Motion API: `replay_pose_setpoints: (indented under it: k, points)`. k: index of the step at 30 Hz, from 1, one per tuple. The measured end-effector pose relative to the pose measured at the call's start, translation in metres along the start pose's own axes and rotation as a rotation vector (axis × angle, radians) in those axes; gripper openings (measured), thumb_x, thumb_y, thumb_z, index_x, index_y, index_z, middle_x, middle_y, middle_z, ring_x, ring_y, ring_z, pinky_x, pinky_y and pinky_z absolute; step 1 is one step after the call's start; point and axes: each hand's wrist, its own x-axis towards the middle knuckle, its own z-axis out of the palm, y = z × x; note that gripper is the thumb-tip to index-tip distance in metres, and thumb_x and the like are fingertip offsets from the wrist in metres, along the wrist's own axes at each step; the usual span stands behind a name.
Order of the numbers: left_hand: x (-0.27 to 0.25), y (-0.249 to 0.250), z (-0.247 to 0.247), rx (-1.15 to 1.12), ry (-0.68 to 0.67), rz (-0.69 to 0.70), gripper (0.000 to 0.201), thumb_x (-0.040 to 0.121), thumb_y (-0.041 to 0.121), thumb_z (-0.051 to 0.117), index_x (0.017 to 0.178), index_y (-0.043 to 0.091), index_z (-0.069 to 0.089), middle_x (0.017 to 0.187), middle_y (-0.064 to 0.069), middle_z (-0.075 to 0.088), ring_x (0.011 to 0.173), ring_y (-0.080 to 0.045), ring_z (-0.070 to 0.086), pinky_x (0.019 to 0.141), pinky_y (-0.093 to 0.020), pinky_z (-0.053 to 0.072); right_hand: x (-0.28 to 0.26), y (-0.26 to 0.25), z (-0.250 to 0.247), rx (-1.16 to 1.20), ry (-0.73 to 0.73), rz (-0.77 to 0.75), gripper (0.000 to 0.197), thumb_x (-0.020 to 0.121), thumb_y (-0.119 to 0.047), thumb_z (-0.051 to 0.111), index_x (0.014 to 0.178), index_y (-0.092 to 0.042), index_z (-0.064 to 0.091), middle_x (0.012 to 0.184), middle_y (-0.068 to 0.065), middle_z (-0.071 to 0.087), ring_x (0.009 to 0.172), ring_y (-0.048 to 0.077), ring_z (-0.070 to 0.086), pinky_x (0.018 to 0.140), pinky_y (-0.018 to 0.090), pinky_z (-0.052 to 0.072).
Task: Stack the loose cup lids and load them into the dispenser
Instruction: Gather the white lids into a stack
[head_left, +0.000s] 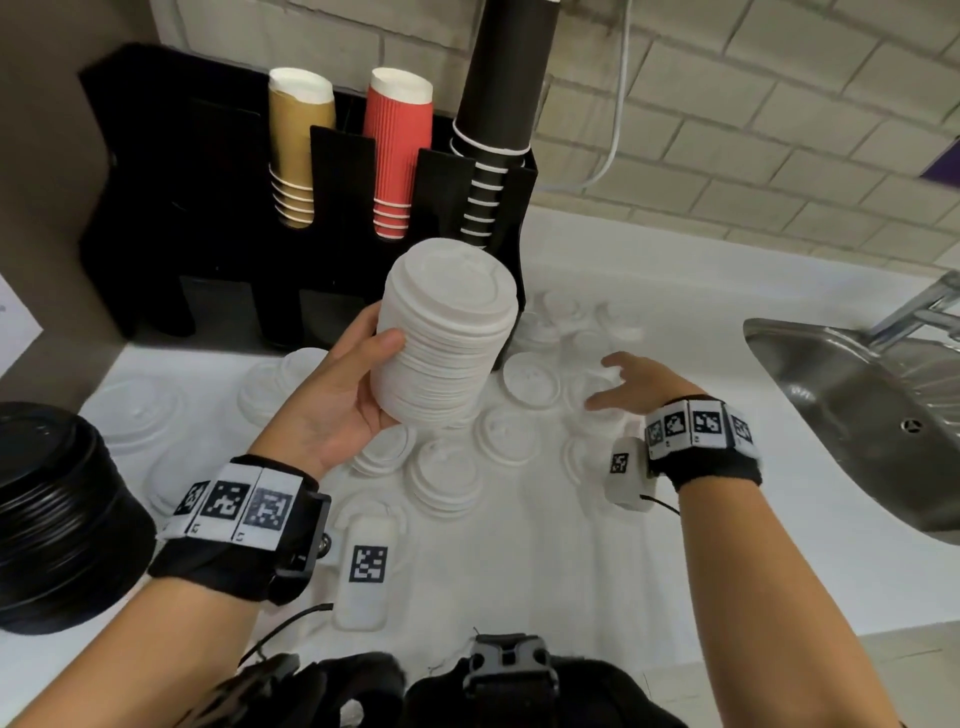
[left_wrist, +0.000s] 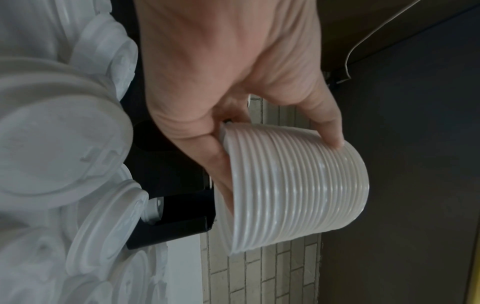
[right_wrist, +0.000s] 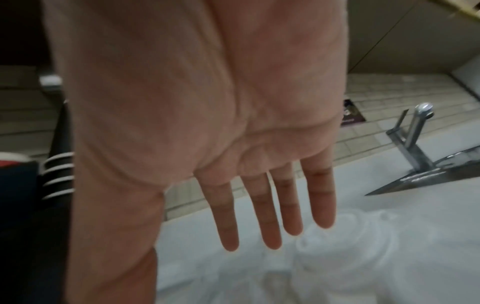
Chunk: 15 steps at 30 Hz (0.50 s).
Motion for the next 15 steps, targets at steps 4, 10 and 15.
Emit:
replay_pose_setpoints:
  k: [4, 10, 15]
  points:
    - [0.002, -0.002, 0.001, 0.010, -0.002, -0.001, 0.091, 0.043, 0.048, 0.095, 0.125, 0.032, 0.059, 0.128, 0.000, 0.063, 0.118, -0.022, 0.061, 0.075, -0.036, 0.060, 0.003, -0.013, 0.014, -0.176, -0.048, -0.045, 0.081, 0.077, -0.036, 0.077, 0.145, -0.034, 0.033, 0.142, 0.012, 0.041, 0.128, 0.033, 0.046, 0.099, 0.042, 0.041]
    - [0.005, -0.005, -0.002, 0.009, 0.006, 0.003, 0.087, 0.047, 0.048, 0.094, 0.126, 0.033, 0.060, 0.129, 0.000, 0.063, 0.119, -0.022, 0.062, 0.075, -0.037, 0.059, -0.006, -0.010, -0.004, -0.096, -0.001, -0.048, 0.072, 0.080, -0.033, 0.073, 0.141, -0.035, 0.035, 0.131, 0.013, 0.046, 0.114, 0.032, 0.052, 0.089, 0.039, 0.044]
    - [0.008, -0.008, 0.000, 0.021, 0.015, 0.011, 0.088, 0.048, 0.048, 0.093, 0.128, 0.033, 0.059, 0.128, 0.001, 0.064, 0.119, -0.022, 0.062, 0.076, -0.036, 0.059, -0.049, -0.016, -0.020, 0.487, 0.220, -0.361, 0.058, 0.080, -0.032, 0.076, 0.127, -0.037, 0.043, 0.116, -0.001, 0.057, 0.095, 0.013, 0.059, 0.072, 0.019, 0.044]
